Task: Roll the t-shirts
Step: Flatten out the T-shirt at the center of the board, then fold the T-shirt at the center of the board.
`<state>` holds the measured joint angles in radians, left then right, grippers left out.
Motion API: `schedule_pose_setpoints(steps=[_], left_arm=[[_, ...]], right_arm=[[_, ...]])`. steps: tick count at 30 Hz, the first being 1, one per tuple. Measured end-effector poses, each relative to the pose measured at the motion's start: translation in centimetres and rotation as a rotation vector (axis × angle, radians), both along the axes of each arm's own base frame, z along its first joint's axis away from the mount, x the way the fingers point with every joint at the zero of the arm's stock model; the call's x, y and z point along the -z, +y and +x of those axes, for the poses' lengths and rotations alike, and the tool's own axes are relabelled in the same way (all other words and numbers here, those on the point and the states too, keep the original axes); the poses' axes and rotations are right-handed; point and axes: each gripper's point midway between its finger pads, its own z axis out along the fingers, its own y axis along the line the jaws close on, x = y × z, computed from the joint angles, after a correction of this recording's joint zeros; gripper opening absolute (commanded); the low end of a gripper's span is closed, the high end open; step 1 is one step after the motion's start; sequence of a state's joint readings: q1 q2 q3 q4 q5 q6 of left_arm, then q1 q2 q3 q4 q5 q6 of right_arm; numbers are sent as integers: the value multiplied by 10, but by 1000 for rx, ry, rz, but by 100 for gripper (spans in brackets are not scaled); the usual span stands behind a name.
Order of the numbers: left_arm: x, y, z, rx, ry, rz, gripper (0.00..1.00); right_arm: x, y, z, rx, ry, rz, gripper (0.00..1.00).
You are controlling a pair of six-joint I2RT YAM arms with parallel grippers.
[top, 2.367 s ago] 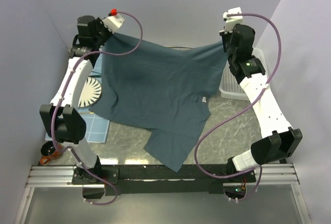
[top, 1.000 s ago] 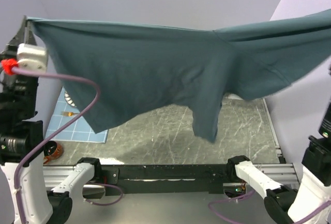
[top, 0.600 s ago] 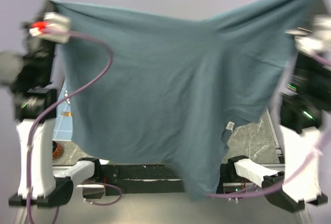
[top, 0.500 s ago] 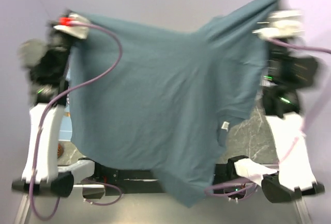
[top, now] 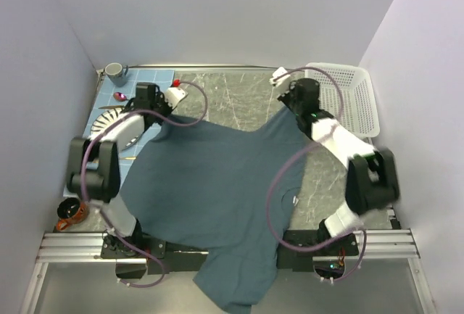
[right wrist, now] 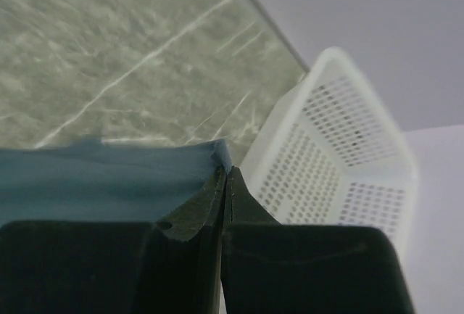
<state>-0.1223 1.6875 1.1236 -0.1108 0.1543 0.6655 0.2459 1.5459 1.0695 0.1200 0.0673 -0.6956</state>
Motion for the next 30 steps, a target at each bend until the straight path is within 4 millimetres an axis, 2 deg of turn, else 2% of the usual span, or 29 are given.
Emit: schedule_pose_setpoints(steps=[3, 6, 8, 11, 14, 17, 21, 25, 30], left_arm=[[17, 1, 39, -34, 24, 12, 1], [15, 4, 70, -68, -12, 4, 1], [9, 6, 80, -82, -37, 1, 1], [-1, 10, 100, -112, -80, 0, 1], [-3, 15, 120, -154, -115, 13, 1], [0, 20, 138, -187, -141, 30, 1], [12, 24, 147, -210, -133, 46, 1], [12, 26, 156, -224, -142, 52, 1], [7, 28, 158, -235, -158, 52, 1]], right_arm=[[42, -2, 38, 60, 81, -41, 0], [57, -5, 75, 116, 94, -55, 0], [55, -6, 93, 144, 81, -58, 0], [41, -7, 121, 180, 32, -55, 0], [33, -7, 137, 206, -4, -52, 0], [31, -8, 148, 227, -24, -54, 0], [44, -11, 154, 250, -14, -72, 0], [55, -14, 152, 258, 13, -91, 0], [48, -14, 144, 257, 27, -82, 0]])
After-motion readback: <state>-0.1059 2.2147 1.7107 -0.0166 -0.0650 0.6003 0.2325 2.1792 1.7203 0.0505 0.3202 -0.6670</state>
